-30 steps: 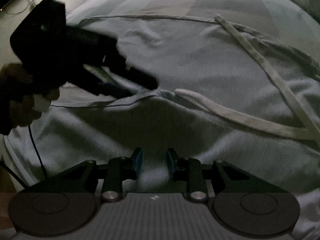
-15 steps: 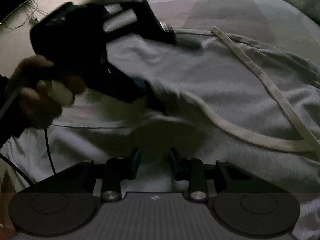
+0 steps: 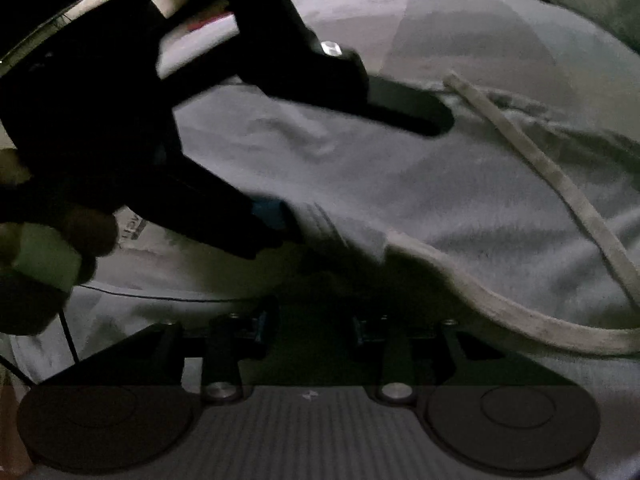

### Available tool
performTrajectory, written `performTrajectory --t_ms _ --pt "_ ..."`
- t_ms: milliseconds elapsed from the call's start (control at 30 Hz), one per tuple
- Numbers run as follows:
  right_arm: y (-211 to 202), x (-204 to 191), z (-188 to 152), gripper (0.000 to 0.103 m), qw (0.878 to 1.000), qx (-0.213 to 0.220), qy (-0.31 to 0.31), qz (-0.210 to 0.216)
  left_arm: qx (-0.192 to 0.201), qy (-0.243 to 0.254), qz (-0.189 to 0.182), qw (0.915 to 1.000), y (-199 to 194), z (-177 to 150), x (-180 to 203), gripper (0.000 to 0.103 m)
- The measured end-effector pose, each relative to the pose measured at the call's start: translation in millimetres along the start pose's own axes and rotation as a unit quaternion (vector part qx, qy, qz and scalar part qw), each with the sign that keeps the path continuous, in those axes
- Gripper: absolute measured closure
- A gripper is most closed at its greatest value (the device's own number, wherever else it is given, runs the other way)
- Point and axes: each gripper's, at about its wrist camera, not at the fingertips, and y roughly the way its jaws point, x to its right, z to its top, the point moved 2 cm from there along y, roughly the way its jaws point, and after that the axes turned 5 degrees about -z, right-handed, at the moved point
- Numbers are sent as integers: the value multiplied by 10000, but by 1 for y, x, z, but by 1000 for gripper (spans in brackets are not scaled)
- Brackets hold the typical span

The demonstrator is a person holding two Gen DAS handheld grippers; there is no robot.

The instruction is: Fold clothes

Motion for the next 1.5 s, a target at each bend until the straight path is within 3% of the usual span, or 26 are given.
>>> performTrajectory --t_ms 133,300,400,467,567,733,800,867,933,1000,1033,1067,1133,1267,1400,1500 --pt "13 -2 1 56 9999 -70 -76 -60 34 -110 176 9998 -10 -7 -12 32" --pt "-28 5 -22 56 9997 -184 -143 -79 21 -26 413 9991 -35 -22 -19 32" --pt "-52 18 -38 53 9990 -127 -175 -391 -67 -47 539 9985 -43 -36 -28 31" --pt "-51 30 -48 51 9970 -280 -246 -672 -105 45 826 9965 -46 -46 -36 31" --pt "-50 46 -61 51 9929 -556 -288 -1007 -57 424 1387 9894 -60 -58 -44 42" --pt "-66 56 -77 51 9891 -702 -405 -1228 93 1075 1911 9756 -88 -72 -24 41" --pt "-73 53 -81 50 9891 -697 -512 -1190 -64 1414 2030 9689 -90 -81 -13 39" --pt "-78 51 -88 50 9880 -733 -665 -1185 -343 1806 2206 9579 -84 -94 -7 39" --pt "-77 50 -98 50 9864 -848 -843 -1129 -602 2268 2559 9378 -76 -110 -3 39" --pt "-75 52 -112 48 9820 -1031 -1034 -1195 -715 2758 3165 9048 -70 -124 -7 39" --pt "-76 56 -118 39 9809 -1071 -1025 -1259 -735 2958 3466 8871 -69 -129 -10 41" --pt "-78 62 -123 35 9810 -1071 -963 -1301 -717 3088 3714 8727 -70 -133 -12 36" --pt "-85 75 -126 33 9803 -1186 -708 -1410 -533 3065 3987 8627 -82 -138 -13 39" --pt "-99 71 -117 35 9799 -1174 -658 -1472 -303 3075 4111 8576 -94 -155 0 41" --pt "-90 23 -105 36 9896 -923 -974 -519 -538 3481 3867 8523 -81 -189 8 40" --pt "-68 -21 -110 42 9817 -940 -1639 232 -789 3657 3833 8445 -66 -210 2 41"
